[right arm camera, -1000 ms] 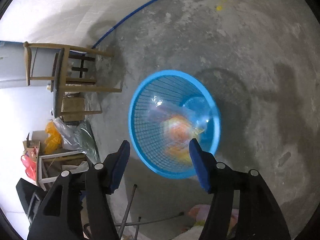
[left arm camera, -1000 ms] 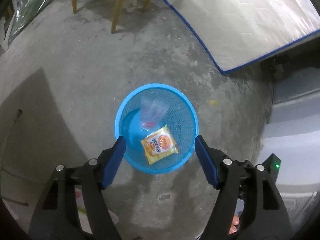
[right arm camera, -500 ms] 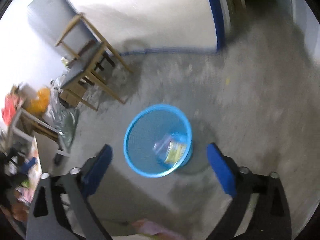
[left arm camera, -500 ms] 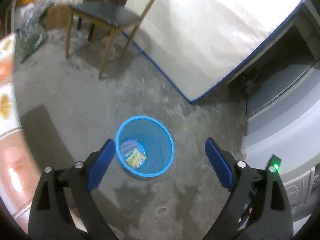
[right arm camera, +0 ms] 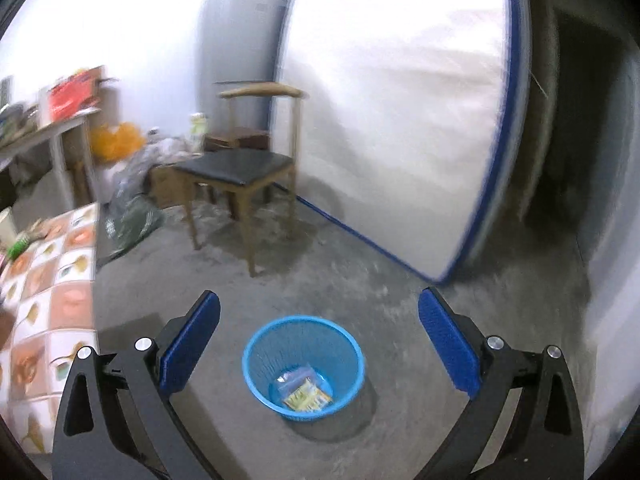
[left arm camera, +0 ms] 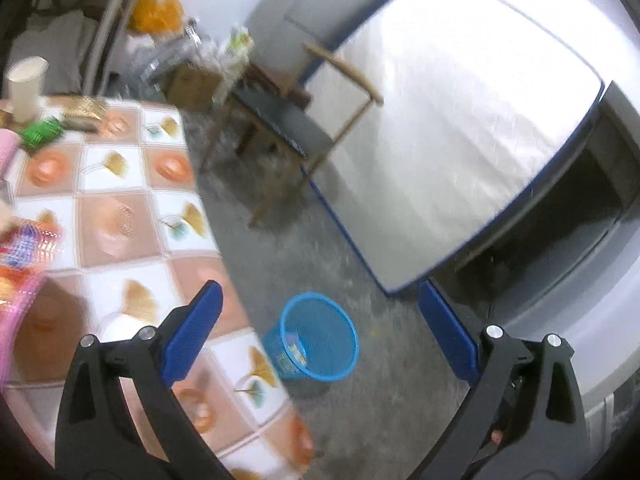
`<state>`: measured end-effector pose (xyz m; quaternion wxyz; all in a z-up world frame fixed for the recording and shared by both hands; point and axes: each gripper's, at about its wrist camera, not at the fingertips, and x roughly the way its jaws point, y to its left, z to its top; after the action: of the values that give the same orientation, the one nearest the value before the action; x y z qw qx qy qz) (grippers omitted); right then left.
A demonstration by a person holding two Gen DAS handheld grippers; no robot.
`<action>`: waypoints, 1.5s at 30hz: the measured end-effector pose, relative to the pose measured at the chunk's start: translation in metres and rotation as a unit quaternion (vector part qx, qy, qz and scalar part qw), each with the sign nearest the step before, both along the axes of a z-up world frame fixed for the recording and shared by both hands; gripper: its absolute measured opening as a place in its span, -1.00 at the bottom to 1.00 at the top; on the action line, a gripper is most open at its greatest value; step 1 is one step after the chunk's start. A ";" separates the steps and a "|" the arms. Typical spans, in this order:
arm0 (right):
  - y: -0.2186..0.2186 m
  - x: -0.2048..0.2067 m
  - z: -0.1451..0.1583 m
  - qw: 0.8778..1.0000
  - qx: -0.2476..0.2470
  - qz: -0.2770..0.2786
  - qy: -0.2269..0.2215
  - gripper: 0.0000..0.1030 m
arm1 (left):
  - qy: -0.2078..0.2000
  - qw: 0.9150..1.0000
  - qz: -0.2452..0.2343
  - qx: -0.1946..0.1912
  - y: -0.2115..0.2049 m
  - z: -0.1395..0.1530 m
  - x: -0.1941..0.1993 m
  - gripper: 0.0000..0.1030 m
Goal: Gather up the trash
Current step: 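Swing both tools back toward the table, then grasp the pink mesh sponge with the right tool while the left tool grasps the blue box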
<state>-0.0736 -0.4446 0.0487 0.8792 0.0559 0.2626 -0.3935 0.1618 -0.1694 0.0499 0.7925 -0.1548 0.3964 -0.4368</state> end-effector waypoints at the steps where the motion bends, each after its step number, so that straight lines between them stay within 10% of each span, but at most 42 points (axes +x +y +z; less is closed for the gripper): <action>1: 0.013 0.010 0.006 1.000 -0.011 0.025 -0.003 0.87 | -0.004 1.000 0.006 -0.002 0.010 0.002 0.000 0.83; 12: 0.131 0.093 0.048 0.967 0.029 0.243 -0.067 0.87 | -0.056 0.991 0.118 -0.032 0.158 0.011 -0.009 0.83; 31: 0.260 0.218 0.068 0.841 0.198 0.501 -0.044 0.87 | -0.014 0.966 0.255 -0.026 0.335 0.012 0.032 0.83; 36: 0.261 0.261 0.070 0.825 0.250 0.506 -0.016 0.87 | -0.022 0.974 0.217 0.059 0.335 0.017 0.091 0.83; 45: 0.233 0.388 0.026 0.742 0.482 0.462 0.063 0.65 | -0.042 0.972 0.094 0.210 0.283 -0.012 0.178 0.83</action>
<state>0.3146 -0.2116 0.0744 0.7905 0.3196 0.4656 0.2372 0.3399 0.1132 0.0381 0.8606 -0.0030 0.4295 -0.2736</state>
